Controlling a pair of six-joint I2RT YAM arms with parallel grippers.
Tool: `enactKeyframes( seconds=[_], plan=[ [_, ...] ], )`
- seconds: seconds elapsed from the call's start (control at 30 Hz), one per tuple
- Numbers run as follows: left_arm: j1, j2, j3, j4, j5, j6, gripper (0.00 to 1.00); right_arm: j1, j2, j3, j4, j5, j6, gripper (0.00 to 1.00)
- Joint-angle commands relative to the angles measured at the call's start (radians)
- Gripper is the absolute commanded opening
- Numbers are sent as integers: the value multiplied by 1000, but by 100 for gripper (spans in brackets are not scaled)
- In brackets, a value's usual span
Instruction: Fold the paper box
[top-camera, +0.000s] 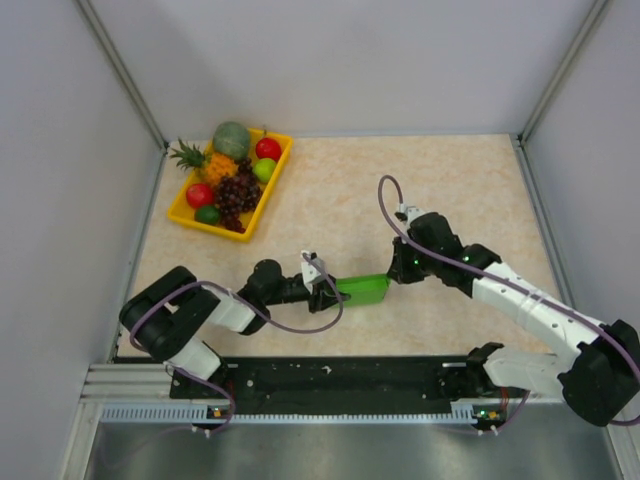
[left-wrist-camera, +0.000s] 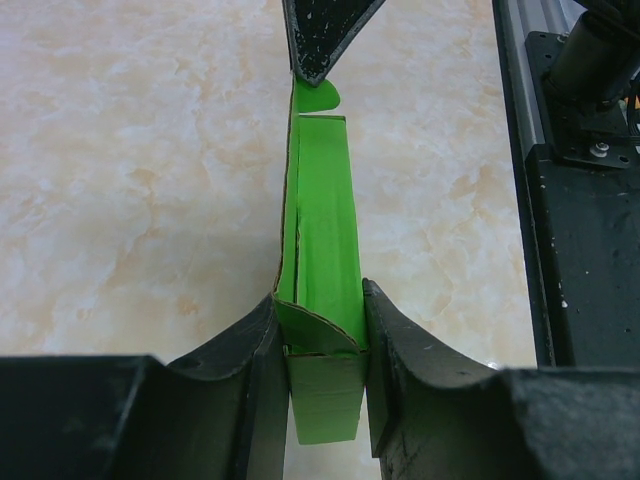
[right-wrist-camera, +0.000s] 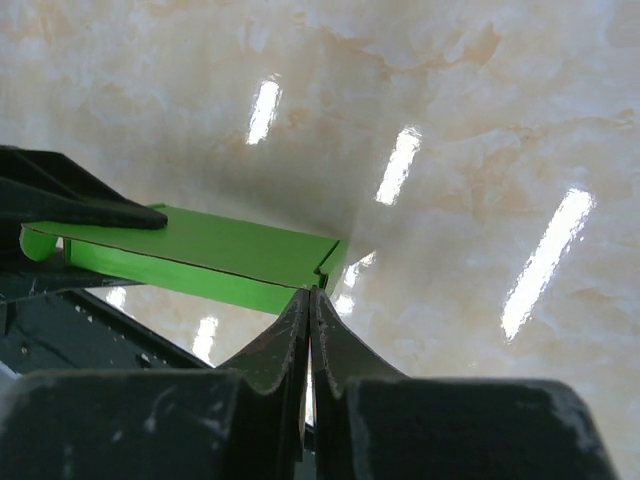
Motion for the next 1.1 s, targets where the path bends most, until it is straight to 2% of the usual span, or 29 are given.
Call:
enactKeyframes(
  seconds=[0.0, 0.27, 0.37, 0.53, 0.77, 0.8, 0.83, 0.9, 1.07],
  plan=[
    [3, 24, 29, 196, -1, -37, 28, 23, -28, -26, 68, 74, 136, 0],
    [3, 93, 37, 270, -35, -38, 28, 80, -85, -137, 196, 220, 195, 0],
    [3, 117, 40, 296, -36, -43, 28, 132, -120, -206, 290, 314, 158, 0],
    [3, 160, 40, 341, -44, -52, 28, 184, -160, -309, 420, 381, 130, 0],
    [3, 173, 40, 353, -56, -61, 28, 281, -215, -388, 473, 525, 89, 0],
    [4, 165, 37, 348, -68, -61, 30, 293, -228, -396, 468, 537, 84, 0],
    [4, 162, 34, 345, -78, -60, 37, 295, -255, -404, 462, 546, 81, 0],
    [4, 148, 19, 348, -93, -67, 40, 295, -277, -425, 448, 557, 83, 0],
    [6, 105, -26, 358, -119, -127, 65, 298, -295, -459, 459, 556, 107, 0]
  ],
)
